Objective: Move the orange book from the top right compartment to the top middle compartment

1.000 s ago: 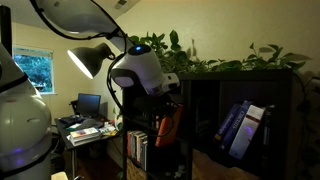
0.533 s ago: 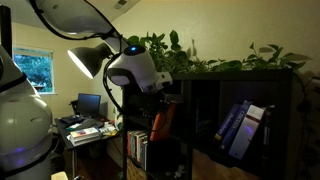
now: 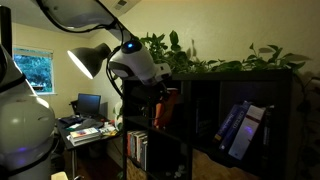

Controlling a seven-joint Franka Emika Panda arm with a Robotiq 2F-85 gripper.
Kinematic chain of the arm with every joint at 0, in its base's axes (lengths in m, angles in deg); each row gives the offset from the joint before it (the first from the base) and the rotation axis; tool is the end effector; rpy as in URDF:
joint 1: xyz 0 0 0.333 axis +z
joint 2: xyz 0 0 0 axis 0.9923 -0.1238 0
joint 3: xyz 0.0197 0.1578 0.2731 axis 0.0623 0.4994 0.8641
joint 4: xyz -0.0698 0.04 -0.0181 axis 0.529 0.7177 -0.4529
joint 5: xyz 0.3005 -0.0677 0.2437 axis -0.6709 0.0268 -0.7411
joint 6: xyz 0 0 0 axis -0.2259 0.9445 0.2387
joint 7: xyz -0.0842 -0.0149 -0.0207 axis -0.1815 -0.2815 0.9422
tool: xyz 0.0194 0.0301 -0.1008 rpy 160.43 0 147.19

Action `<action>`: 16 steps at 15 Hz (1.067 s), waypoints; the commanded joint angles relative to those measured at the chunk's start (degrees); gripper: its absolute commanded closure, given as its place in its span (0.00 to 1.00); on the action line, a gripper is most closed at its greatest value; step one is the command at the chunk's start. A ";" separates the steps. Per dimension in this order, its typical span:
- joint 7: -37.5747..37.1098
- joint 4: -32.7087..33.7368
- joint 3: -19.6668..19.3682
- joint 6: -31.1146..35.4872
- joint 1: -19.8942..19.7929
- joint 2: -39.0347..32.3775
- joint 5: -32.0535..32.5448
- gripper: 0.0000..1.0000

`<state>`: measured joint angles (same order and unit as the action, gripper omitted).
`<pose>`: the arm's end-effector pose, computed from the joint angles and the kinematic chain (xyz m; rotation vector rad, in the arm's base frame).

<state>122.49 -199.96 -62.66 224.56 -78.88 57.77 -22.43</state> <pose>0.3972 -0.0305 0.4396 -2.5859 -0.0685 -1.3086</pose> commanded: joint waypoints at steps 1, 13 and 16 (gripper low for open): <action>12.65 5.25 -2.18 0.36 0.46 -3.21 -10.40 0.93; 56.93 19.74 -0.84 -4.97 -8.74 -24.96 -51.48 0.93; 64.37 22.52 -1.40 -6.51 -8.03 -30.14 -58.33 0.93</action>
<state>178.99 -181.12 -64.15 219.66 -86.52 31.62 -74.27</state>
